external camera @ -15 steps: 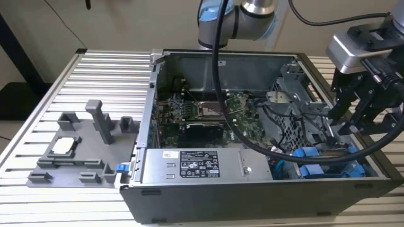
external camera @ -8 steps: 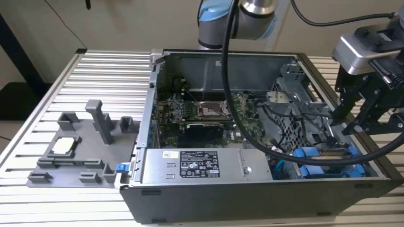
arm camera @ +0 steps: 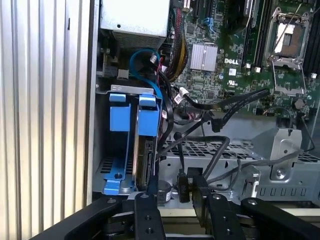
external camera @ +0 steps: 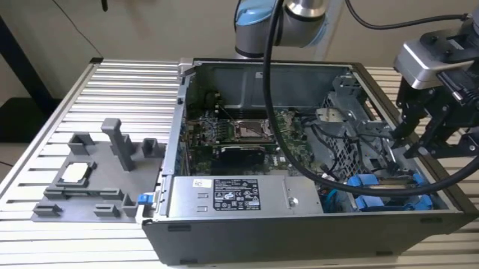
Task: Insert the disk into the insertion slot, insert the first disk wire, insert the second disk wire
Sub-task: 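Insert the first disk wire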
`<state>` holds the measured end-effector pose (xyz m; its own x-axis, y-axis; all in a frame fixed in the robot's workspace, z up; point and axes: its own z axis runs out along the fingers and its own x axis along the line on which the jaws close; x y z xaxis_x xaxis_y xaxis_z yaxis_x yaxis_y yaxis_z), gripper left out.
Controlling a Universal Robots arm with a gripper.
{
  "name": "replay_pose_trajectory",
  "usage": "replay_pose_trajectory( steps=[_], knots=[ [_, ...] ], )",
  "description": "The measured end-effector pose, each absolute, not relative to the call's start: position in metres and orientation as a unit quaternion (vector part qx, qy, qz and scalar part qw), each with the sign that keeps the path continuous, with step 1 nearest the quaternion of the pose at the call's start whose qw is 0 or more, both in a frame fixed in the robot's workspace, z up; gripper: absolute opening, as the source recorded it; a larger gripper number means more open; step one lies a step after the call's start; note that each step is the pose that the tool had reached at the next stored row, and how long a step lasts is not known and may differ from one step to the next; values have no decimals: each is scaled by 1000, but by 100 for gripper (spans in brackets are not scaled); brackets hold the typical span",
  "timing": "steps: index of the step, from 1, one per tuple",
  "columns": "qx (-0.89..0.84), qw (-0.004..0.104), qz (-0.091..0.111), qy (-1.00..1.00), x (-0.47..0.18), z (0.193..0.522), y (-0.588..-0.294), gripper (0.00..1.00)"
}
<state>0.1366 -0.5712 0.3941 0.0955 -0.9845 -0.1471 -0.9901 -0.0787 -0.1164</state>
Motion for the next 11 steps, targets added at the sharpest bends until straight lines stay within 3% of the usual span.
replay_pose_trajectory(
  steps=[11],
  knots=[
    [-746,93,18,660,139,393,-567,41]
  ],
)
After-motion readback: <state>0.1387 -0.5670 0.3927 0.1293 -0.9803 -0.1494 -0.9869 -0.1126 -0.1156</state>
